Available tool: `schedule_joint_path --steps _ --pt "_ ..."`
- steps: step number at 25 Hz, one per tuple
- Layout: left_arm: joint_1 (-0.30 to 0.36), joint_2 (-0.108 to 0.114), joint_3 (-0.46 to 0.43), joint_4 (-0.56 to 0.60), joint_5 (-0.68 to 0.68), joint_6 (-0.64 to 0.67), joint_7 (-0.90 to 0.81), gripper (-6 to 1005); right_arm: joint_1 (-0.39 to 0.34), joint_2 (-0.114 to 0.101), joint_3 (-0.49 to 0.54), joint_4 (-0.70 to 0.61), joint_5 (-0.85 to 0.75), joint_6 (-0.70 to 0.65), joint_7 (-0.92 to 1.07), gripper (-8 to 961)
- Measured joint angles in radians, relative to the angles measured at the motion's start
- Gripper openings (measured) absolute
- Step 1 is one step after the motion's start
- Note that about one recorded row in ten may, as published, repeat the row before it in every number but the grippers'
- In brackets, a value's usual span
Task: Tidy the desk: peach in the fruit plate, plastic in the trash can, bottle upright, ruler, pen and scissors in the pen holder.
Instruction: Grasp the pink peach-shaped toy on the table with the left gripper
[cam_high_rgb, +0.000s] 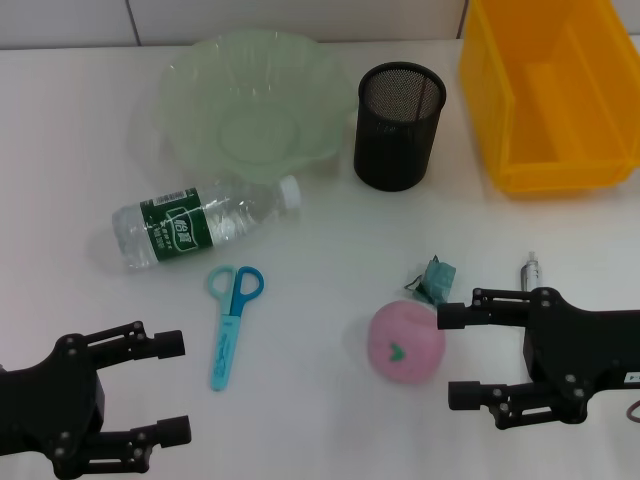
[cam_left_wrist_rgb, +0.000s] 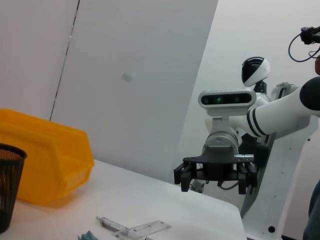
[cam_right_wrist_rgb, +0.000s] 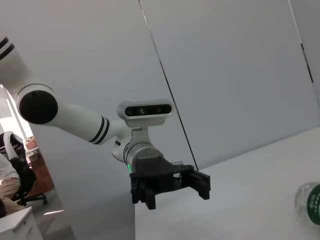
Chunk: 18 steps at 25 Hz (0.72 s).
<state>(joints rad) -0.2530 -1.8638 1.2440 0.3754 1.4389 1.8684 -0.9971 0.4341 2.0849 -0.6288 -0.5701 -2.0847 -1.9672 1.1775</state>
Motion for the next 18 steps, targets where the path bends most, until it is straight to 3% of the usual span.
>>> schedule_joint_path --steps 18 --pt "-0.002 -0.002 0.0 0.002 0.0 0.002 0.0 830 0.005 -0.002 0.001 -0.004 0.015 0.008 -0.01 790"
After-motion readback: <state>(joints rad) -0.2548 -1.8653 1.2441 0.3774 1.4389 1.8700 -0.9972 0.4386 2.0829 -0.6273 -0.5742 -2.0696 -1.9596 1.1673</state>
